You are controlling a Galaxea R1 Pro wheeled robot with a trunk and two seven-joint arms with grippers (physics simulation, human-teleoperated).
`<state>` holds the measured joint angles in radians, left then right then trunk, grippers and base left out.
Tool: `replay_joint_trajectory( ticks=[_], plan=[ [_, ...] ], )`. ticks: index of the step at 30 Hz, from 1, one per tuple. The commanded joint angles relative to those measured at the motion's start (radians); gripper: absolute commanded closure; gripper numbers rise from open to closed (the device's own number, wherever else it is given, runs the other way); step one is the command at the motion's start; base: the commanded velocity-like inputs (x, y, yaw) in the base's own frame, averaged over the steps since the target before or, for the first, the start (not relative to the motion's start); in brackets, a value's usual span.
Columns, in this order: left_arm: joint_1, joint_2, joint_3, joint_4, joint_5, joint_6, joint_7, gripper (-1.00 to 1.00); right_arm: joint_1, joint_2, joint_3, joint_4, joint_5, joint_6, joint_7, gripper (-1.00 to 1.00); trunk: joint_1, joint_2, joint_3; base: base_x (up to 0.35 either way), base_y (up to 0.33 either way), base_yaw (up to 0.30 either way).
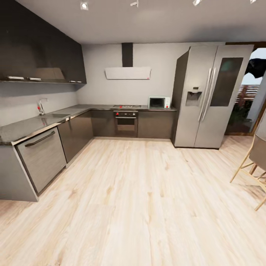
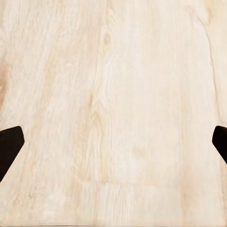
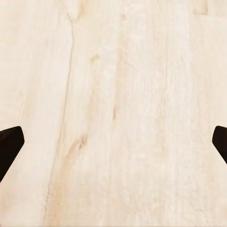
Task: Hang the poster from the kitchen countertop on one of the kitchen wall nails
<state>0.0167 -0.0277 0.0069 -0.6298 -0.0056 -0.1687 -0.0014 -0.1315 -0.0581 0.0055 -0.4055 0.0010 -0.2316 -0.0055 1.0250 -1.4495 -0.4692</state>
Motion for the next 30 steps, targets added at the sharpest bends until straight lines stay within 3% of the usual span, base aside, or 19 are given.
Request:
replay_joint_trajectory(
  ticks=[1,30],
  plan=[
    [0.0,0.0,0.001,-0.001,-0.001,-0.002,0.0,-1.0,0.0,0.0,0.001,0.001,0.0,-0.003,-0.001,-1.0,0.0,0.0,-0.001,0.0,0.0,0.29],
    [0.0,-0.001,0.001,-0.001,0.0,-0.002,0.0,-1.0,0.0,0.004,0.001,0.001,0.002,-0.003,-0.004,-1.0,0.0,0.0,-0.001,0.0,0.0,0.29]
  ],
)
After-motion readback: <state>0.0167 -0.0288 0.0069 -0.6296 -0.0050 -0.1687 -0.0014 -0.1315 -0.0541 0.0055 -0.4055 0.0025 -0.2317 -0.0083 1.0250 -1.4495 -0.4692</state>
